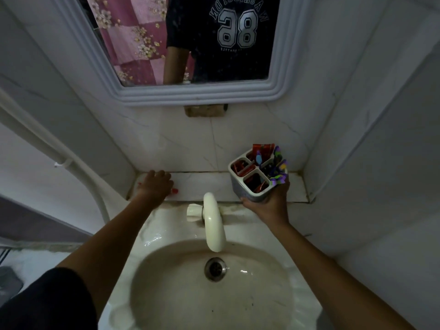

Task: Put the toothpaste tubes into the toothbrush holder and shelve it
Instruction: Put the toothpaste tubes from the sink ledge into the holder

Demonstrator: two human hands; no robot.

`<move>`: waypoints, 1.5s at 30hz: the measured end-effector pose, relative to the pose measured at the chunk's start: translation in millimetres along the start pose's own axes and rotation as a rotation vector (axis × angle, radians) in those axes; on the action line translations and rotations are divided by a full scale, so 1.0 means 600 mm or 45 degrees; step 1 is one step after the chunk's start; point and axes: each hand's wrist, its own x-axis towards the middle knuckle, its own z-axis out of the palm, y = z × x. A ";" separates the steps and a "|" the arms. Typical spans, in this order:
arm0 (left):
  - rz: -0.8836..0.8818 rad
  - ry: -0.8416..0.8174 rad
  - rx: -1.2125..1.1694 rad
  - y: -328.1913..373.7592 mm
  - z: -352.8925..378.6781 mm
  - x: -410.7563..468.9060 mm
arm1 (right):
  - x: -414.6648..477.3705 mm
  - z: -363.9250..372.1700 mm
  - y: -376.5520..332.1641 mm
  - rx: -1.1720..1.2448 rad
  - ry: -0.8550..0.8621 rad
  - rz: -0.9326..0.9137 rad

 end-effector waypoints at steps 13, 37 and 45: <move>0.349 0.463 -0.696 0.042 -0.271 -0.041 | -0.010 -0.005 -0.023 -0.082 -0.052 0.107; 0.275 0.523 -0.655 0.094 -0.373 -0.033 | -0.024 -0.013 -0.052 -0.052 0.008 0.137; 0.155 0.644 -0.782 0.025 -0.393 -0.132 | -0.064 -0.094 -0.144 0.052 0.156 -0.045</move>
